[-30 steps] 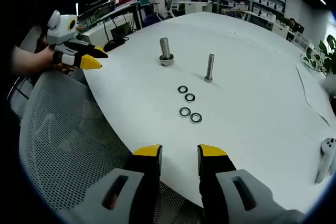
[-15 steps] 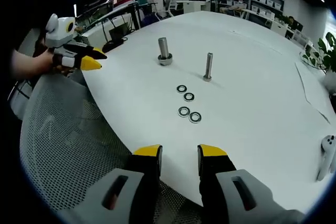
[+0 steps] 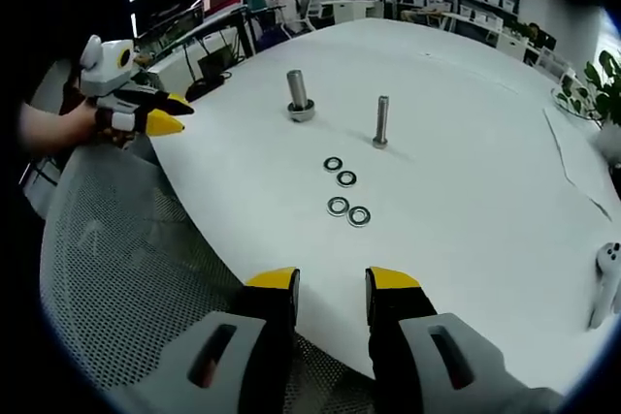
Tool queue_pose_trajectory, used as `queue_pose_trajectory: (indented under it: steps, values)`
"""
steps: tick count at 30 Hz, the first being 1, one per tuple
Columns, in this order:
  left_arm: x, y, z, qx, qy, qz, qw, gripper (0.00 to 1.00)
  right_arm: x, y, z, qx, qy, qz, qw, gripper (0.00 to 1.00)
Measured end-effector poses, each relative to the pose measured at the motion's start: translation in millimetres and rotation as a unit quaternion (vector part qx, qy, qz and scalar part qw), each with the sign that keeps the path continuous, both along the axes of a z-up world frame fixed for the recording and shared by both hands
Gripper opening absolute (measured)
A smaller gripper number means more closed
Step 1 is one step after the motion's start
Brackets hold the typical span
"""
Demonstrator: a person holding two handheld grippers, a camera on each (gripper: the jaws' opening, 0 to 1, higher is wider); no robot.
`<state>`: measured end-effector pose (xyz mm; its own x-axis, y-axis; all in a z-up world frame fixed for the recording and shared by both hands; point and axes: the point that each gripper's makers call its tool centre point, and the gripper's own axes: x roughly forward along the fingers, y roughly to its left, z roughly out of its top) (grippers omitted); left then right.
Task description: Place the washer onto the threaded stud by aligning its center hole with the stud, sliding it down to the base, and recovering from edge contact or off-axis alignment until the washer reaches the visible bottom stop.
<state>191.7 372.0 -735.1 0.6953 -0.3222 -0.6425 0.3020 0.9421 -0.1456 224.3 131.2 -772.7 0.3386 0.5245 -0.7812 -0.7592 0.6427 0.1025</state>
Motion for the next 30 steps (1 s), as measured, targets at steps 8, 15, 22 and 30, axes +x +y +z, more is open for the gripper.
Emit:
queue_pose_trajectory:
  steps: [8, 15, 22, 30]
  values:
    - [0.5, 2.3, -0.4, -0.004, -0.002, 0.006, 1.0000, 0.33, -2.8, 0.7, -3.0, -0.011, 0.003, 0.014, 0.9998, 0.30]
    - [0.8, 3.0, 1.0, -0.004, -0.006, 0.007, 1.0000, 0.33, -5.0, 0.9, -5.6, -0.020, 0.011, 0.024, 0.9995, 0.30]
    - [1.2, 3.4, 1.5, -0.004, -0.007, 0.008, 0.9999, 0.33, -2.9, -1.5, -6.0, -0.021, 0.021, 0.014, 0.9995, 0.30]
    - [1.8, 5.1, 2.0, -0.004, -0.010, 0.011, 0.9999, 0.33, 8.9, -1.4, -4.4, -0.031, 0.016, 0.020, 0.9992, 0.30]
